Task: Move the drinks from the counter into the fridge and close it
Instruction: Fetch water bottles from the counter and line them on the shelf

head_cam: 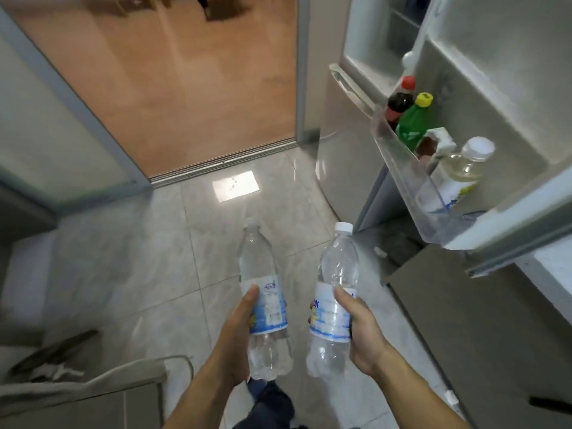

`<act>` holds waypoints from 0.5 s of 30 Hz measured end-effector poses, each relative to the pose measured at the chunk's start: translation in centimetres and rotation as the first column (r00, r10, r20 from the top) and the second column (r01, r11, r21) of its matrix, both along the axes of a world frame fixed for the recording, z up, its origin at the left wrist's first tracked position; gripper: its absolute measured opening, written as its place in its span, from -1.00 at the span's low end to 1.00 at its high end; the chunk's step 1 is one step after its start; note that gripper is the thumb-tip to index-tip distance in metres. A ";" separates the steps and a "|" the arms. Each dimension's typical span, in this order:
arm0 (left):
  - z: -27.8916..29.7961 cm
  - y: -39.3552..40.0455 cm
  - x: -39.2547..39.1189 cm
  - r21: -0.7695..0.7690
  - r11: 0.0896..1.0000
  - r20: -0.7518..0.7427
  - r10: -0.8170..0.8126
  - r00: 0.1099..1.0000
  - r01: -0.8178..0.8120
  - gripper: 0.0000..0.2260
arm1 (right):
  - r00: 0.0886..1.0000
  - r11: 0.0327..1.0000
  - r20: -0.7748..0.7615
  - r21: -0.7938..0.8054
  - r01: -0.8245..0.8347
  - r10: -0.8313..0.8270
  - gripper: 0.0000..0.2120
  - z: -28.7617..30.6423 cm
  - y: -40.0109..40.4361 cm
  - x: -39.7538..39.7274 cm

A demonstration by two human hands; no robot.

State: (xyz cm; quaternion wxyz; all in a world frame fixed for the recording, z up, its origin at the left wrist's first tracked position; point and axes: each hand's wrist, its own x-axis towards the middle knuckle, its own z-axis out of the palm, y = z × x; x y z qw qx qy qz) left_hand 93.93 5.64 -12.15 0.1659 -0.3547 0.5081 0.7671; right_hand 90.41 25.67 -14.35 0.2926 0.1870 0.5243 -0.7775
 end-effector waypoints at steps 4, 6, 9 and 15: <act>0.6 -5.9 -2.8 0.016 1.000 -0.065 0.003 0.998 -0.002 -0.34 | 0.998 0.998 -0.038 0.006 -0.057 0.057 -0.53 1.0 -6.2 -3.9; 0.8 -8.3 -4.4 0.027 1.000 -0.098 0.011 0.995 -0.009 -0.33 | 0.996 0.997 -0.053 0.002 -0.077 0.077 -0.50 1.4 -8.7 -5.7; 0.8 -10.9 -7.0 0.066 0.998 -0.131 0.013 0.991 -0.004 -0.36 | 0.992 0.994 -0.064 0.013 -0.105 0.106 -0.32 1.8 -11.4 -8.2; 0.2 -14.2 -13.8 0.031 0.999 -0.155 -0.005 0.988 0.010 -0.42 | 0.986 0.991 -0.098 -0.003 -0.135 0.134 -0.35 1.3 -14.5 -15.0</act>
